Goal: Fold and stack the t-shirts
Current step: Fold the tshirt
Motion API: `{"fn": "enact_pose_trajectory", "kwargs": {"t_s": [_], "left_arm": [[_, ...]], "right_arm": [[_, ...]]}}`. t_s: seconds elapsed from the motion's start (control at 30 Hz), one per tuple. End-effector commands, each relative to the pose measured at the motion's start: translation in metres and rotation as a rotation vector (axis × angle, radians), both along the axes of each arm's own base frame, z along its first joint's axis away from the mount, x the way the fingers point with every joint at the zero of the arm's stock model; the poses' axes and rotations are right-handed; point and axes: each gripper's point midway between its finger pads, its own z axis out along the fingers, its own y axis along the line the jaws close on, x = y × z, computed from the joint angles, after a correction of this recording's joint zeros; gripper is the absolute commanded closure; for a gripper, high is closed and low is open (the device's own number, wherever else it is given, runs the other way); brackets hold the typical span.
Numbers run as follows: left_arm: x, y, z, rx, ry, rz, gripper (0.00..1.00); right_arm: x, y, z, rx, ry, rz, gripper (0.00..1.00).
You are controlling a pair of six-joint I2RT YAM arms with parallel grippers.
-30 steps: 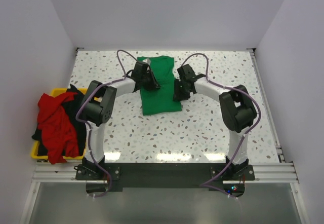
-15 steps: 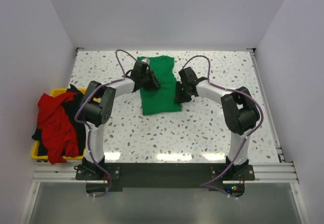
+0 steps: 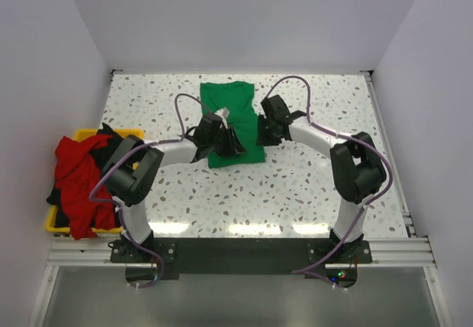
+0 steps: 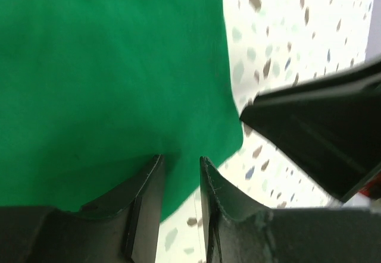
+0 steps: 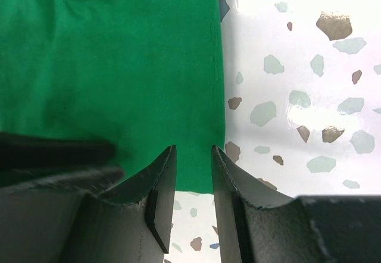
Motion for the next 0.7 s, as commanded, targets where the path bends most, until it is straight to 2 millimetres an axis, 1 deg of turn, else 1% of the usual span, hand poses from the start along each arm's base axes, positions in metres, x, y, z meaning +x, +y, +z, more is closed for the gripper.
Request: {"fn": "enact_pose_trajectory", "kwargs": {"t_s": [0.0,0.03,0.1,0.13,0.17,0.23,0.3,0.33,0.4,0.43,0.47,0.5,0.53,0.6,0.67], "left_arm": [[-0.017,-0.022,0.011,-0.069,-0.029,-0.056,0.66],[-0.025,-0.019,0.000,-0.054,-0.006,-0.057,0.66],[-0.031,-0.016,-0.011,-0.040,0.012,-0.047,0.66],[-0.037,-0.012,-0.020,-0.031,0.031,-0.043,0.66],[-0.040,-0.011,-0.024,-0.029,0.042,-0.043,0.67],[-0.044,-0.011,-0.026,-0.042,0.047,-0.052,0.67],[-0.044,-0.012,-0.021,-0.051,0.040,-0.058,0.67],[-0.042,-0.014,-0.011,-0.062,0.019,-0.061,0.67],[-0.040,-0.014,-0.001,-0.066,-0.004,-0.065,0.67],[-0.038,-0.015,0.014,-0.081,-0.035,-0.066,0.66],[-0.036,-0.014,0.020,-0.081,-0.047,-0.060,0.66],[-0.036,-0.011,0.030,-0.083,-0.062,-0.052,0.65],[-0.032,-0.007,0.033,-0.070,-0.077,-0.028,0.65],[-0.029,0.004,0.039,-0.055,-0.087,0.001,0.64],[-0.022,0.018,0.036,-0.022,-0.091,0.051,0.64]], "right_arm": [[0.002,-0.003,0.016,-0.016,-0.044,-0.002,0.66],[0.002,-0.003,0.015,-0.018,-0.043,-0.001,0.66],[0.001,-0.004,0.015,-0.016,-0.041,-0.001,0.66],[0.001,-0.003,0.014,-0.015,-0.038,0.002,0.66],[0.001,-0.002,0.015,-0.012,-0.040,0.002,0.66],[0.000,-0.001,0.016,-0.009,-0.042,0.006,0.66],[-0.002,0.002,0.018,-0.010,-0.044,0.015,0.66],[-0.003,0.004,0.018,-0.009,-0.044,0.019,0.66],[-0.004,0.008,0.020,-0.005,-0.049,0.026,0.66],[-0.005,0.010,0.020,-0.005,-0.049,0.031,0.66],[-0.005,0.012,0.020,-0.001,-0.049,0.032,0.66],[-0.007,0.016,0.019,0.004,-0.043,0.042,0.66],[-0.008,0.018,0.019,0.007,-0.041,0.045,0.66],[-0.009,0.021,0.015,0.011,-0.033,0.052,0.66],[-0.011,0.024,0.012,0.015,-0.028,0.059,0.66]]}}
